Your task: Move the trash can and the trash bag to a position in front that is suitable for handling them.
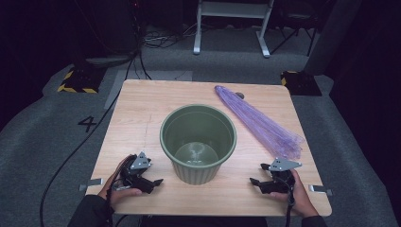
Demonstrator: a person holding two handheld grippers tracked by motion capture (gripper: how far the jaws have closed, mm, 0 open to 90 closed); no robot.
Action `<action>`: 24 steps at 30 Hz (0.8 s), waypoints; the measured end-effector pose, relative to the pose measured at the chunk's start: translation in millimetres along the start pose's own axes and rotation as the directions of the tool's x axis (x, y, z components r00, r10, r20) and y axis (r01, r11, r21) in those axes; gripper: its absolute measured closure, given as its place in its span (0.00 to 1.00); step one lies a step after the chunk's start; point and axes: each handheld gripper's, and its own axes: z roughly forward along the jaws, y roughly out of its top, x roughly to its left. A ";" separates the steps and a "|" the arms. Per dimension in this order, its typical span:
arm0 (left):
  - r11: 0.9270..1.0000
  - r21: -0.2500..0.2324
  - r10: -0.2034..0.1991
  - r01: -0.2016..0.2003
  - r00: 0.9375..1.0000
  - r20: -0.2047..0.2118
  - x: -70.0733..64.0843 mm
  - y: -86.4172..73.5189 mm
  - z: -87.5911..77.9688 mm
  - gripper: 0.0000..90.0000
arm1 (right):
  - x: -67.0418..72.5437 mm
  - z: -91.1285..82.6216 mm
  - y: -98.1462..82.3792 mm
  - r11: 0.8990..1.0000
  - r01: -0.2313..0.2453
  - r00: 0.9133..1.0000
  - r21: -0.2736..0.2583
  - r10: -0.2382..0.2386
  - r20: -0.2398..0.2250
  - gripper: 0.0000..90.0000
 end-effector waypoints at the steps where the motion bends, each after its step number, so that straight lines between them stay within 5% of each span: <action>1: 1.000 0.000 0.000 0.000 1.000 0.000 0.0 0.0 0.0 0.08 | 0.4 0.2 0.1 1.000 0.003 1.000 0.002 -0.003 0.005 0.23; 24: 1.000 0.002 0.003 -0.003 1.000 0.010 -12.7 7.9 7.9 0.07 | 6.9 9.6 10.6 1.000 -0.005 1.000 -0.003 0.005 0.003 0.20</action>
